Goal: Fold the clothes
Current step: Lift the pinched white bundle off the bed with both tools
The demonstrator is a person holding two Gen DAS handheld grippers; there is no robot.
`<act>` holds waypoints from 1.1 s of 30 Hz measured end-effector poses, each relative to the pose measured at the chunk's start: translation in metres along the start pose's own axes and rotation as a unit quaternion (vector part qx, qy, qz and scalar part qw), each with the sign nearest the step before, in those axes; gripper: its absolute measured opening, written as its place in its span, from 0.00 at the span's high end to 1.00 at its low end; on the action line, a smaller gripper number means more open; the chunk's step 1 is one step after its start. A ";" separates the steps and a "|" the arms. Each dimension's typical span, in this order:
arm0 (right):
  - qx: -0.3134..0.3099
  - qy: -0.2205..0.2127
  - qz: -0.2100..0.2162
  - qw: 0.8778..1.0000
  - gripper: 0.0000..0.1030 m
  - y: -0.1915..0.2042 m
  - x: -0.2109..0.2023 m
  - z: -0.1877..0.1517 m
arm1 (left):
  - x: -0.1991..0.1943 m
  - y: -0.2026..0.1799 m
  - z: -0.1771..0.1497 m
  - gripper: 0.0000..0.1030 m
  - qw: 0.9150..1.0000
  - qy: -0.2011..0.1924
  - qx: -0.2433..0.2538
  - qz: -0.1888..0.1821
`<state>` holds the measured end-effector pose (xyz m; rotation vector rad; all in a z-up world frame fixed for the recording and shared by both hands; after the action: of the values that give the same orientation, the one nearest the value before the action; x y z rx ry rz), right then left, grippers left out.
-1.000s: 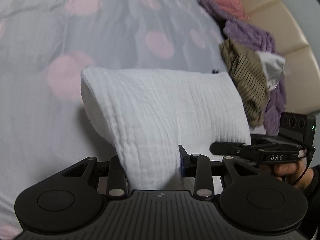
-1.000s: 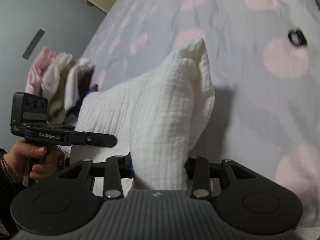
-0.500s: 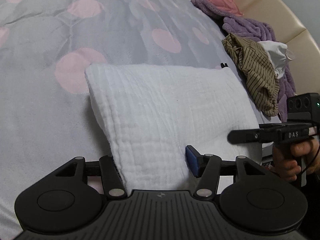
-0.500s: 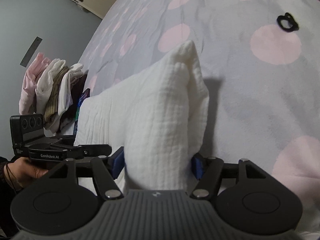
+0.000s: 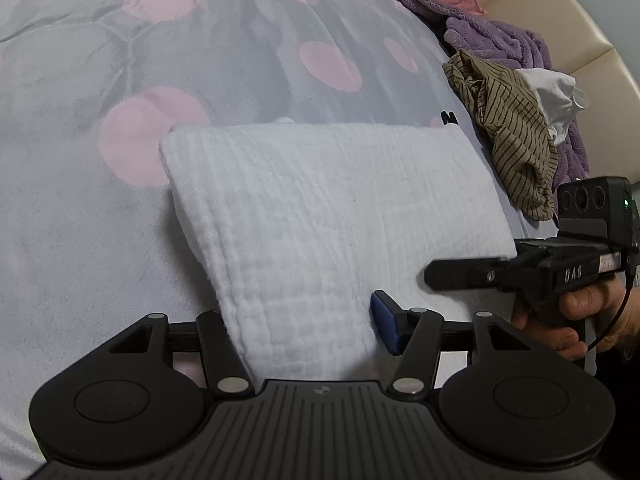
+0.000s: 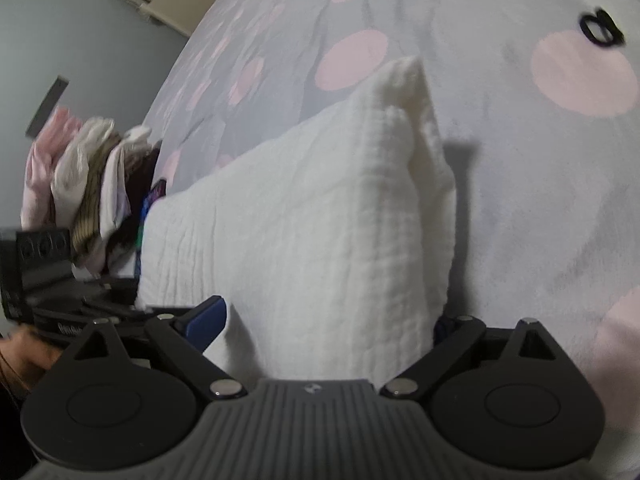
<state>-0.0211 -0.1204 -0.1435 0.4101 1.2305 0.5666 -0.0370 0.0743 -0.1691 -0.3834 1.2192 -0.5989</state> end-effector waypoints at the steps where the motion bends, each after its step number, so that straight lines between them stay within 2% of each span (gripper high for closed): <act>1: 0.008 0.000 0.001 1.000 0.09 -0.002 -0.001 0.001 | 0.000 0.000 0.000 0.47 1.000 0.000 0.001 0.001; 5: 0.001 -0.004 -0.012 1.000 0.36 -0.004 -0.006 0.000 | 0.000 -0.002 -0.001 0.46 1.000 -0.002 0.007 0.003; 8: 0.007 -0.001 0.001 1.000 0.50 -0.004 -0.010 0.001 | 0.000 -0.003 -0.001 0.46 1.000 -0.001 0.006 0.003; 11: -0.007 -0.006 -0.002 1.000 0.57 0.003 -0.012 -0.001 | 0.000 -0.003 -0.001 0.48 1.000 0.002 0.006 0.004; 19: -0.014 -0.016 -0.024 0.999 0.58 0.018 -0.017 0.000 | -0.008 -0.012 -0.001 0.67 1.000 -0.006 0.026 0.011; 27: -0.006 -0.038 -0.034 0.999 0.59 0.031 -0.031 -0.006 | -0.020 -0.021 -0.001 0.73 0.999 -0.015 0.036 0.014; 33: 0.008 -0.058 -0.027 0.998 0.59 0.048 -0.056 -0.009 | -0.043 -0.032 0.001 0.76 0.999 -0.032 0.038 -0.002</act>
<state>-0.0509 -0.1161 -0.0758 0.4163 1.1326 0.4815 -0.0525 0.0758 -0.1180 -0.3388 1.1317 -0.6302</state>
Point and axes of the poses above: each gripper's, at about its wrist camera, not at the fingertips, and x roughly the way its jaws point, y to its left, z to its top, the point moved 6 cm from there along x, roughly the way its jaws point, and after that the axes turned 5 degrees about -z, right-handed, at the moved point
